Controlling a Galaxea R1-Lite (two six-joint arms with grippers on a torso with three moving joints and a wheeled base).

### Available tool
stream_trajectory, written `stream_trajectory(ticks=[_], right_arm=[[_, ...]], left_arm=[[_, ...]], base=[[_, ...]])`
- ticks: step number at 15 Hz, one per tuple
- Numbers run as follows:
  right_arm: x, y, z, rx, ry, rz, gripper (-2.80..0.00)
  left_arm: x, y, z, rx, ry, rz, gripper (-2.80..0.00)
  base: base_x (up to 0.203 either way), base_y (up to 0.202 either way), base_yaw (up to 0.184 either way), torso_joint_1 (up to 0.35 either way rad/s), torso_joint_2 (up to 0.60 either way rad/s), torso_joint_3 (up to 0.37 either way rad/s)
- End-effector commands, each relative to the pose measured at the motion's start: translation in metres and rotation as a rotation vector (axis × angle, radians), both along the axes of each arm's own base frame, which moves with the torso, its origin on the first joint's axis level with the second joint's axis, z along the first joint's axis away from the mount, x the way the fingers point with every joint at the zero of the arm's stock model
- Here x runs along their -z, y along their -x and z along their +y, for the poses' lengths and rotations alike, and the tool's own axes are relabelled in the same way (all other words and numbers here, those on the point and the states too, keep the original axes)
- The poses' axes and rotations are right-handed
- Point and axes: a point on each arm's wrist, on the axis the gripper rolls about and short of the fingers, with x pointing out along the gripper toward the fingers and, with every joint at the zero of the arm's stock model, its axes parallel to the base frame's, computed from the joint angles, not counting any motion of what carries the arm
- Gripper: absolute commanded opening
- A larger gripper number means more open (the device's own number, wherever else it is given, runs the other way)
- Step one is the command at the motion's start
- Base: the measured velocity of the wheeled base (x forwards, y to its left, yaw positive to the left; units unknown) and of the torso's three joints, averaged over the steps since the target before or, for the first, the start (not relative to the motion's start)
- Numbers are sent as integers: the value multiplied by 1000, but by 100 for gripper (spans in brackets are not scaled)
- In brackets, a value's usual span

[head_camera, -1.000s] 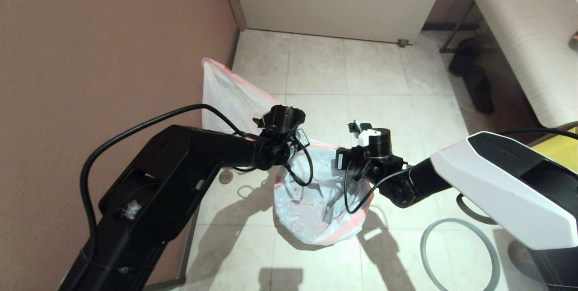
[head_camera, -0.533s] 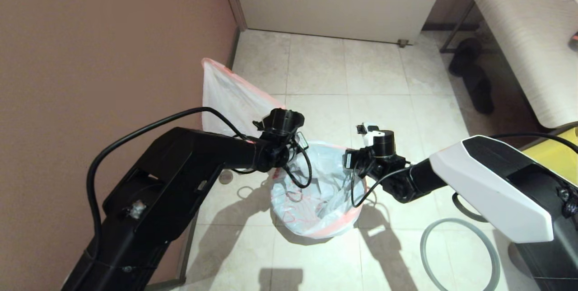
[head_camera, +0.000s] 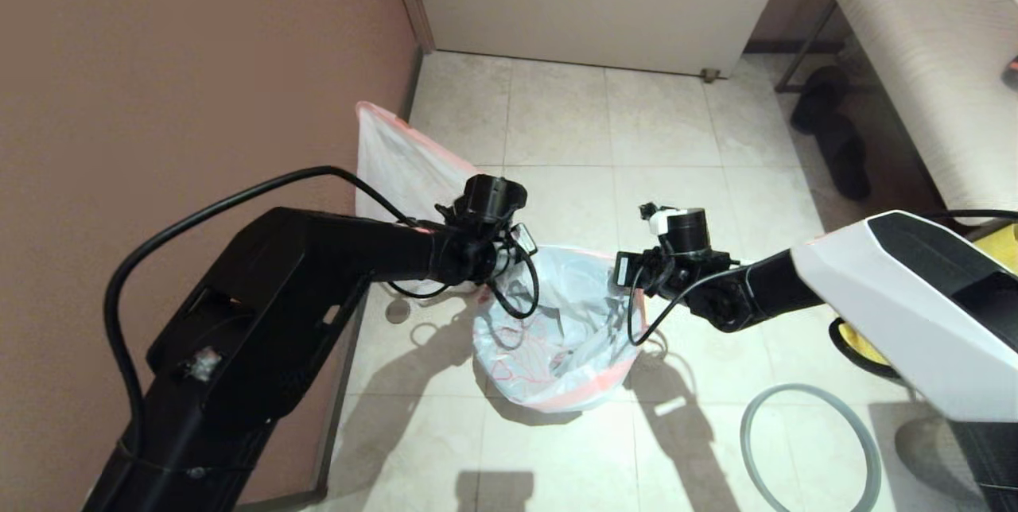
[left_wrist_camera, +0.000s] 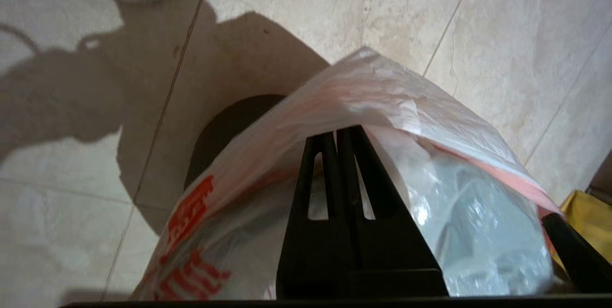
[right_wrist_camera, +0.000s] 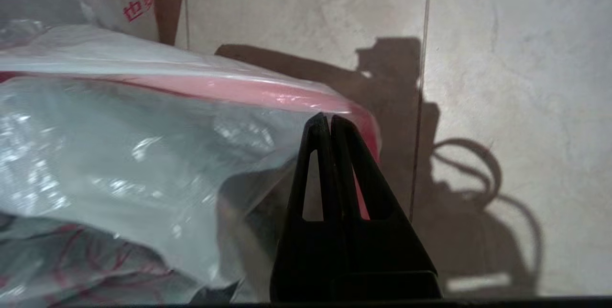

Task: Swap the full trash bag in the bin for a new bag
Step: Put the new garbage bag on the trash can

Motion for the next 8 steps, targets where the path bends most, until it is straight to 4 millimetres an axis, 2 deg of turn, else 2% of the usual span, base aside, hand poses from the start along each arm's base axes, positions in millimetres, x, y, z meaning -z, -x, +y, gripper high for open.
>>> stream_trajectory(ticks=[1, 4, 6, 8], right_arm=[[-42, 15, -3, -14, -32, 6, -280], [-68, 36, -6, -69, -22, 134, -280], [-71, 50, -5, -129, 47, 267, -280], [-65, 63, -1, -217, 166, 376, -280]], left_arm=[[-17, 6, 1, 9, 17, -8, -280], [-33, 14, 2, 20, 20, -10, -280], [-36, 21, -1, 56, 16, 32, -280], [-37, 22, -2, 58, 16, 32, -280]], base=[[0, 0, 0, 0, 0, 0], [0, 0, 0, 0, 0, 0], [0, 0, 0, 0, 0, 0], [0, 0, 0, 0, 0, 0]])
